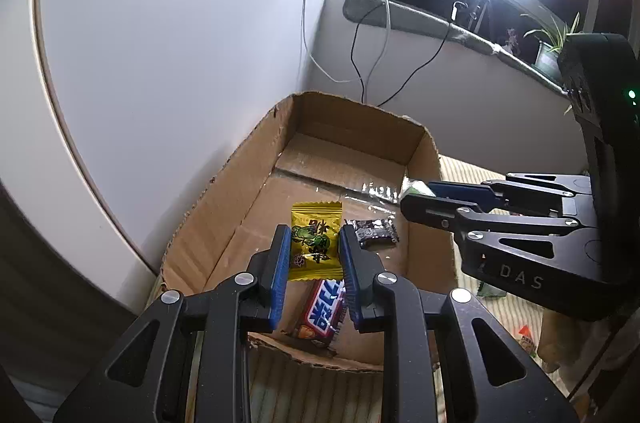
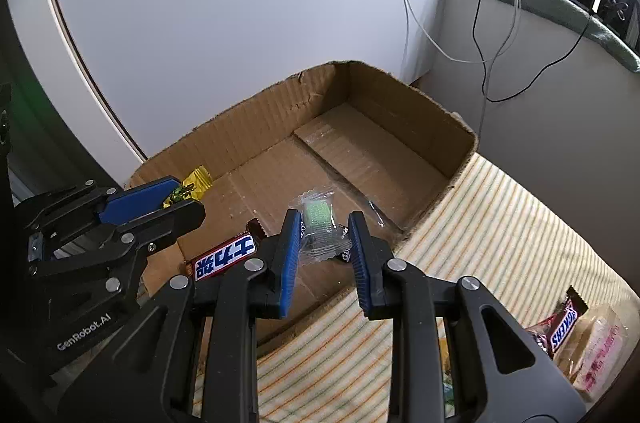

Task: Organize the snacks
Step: 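Carry both items into the box and open both tools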

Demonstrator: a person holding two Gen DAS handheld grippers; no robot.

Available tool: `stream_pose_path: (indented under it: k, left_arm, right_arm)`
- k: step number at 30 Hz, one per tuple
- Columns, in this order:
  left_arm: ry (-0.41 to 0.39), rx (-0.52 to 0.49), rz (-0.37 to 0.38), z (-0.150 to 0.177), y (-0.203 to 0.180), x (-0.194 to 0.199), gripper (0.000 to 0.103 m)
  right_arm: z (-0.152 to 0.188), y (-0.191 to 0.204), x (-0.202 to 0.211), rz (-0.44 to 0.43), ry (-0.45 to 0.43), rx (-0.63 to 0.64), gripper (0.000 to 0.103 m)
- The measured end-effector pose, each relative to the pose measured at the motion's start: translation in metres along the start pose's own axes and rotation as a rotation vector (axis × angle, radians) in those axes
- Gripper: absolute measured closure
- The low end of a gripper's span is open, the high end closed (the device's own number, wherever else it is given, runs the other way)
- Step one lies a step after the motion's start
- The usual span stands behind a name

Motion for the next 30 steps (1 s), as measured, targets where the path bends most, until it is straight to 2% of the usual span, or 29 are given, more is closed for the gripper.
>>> stream_pose_path:
  k: [13,17,26,29,30]
  left_arm:
    - [0.003,0.014,-0.011,0.000,0.005,-0.002,0.080]
    - [-0.001,0.013,-0.015,0.000,0.003,0.001,0.080]
    - [-0.024,0.000,-0.001,0.003,-0.008,0.018,0.080]
    - [-0.031,-0.005,0.009,0.007,-0.015,0.026,0.080]
    - [-0.032,-0.008,0.014,0.009,-0.018,0.028,0.076]
  right_arm:
    - [-0.001,0.001,-0.008,-0.006,0.008,0.003,0.077]
    - [0.000,0.000,-0.004,0.003,-0.004,-0.003,0.063]
    - [0.009,-0.010,0.022,0.010,-0.034,-0.018,0.063]
    - [0.015,-0.016,0.036,0.016,-0.052,-0.026,0.055]
    - [0.018,-0.019,0.041,0.020,-0.059,-0.028,0.052]
Point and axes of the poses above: each gripper's, at about its wrist camera, not at the fingertips, and x roughly against the way its jaws point, y to its left, z to its underside, the point moved 8 cm from there along -x, roughly the way its jaws point, and after that the axes turned 6 degrees about y, right-handed, at the moved point
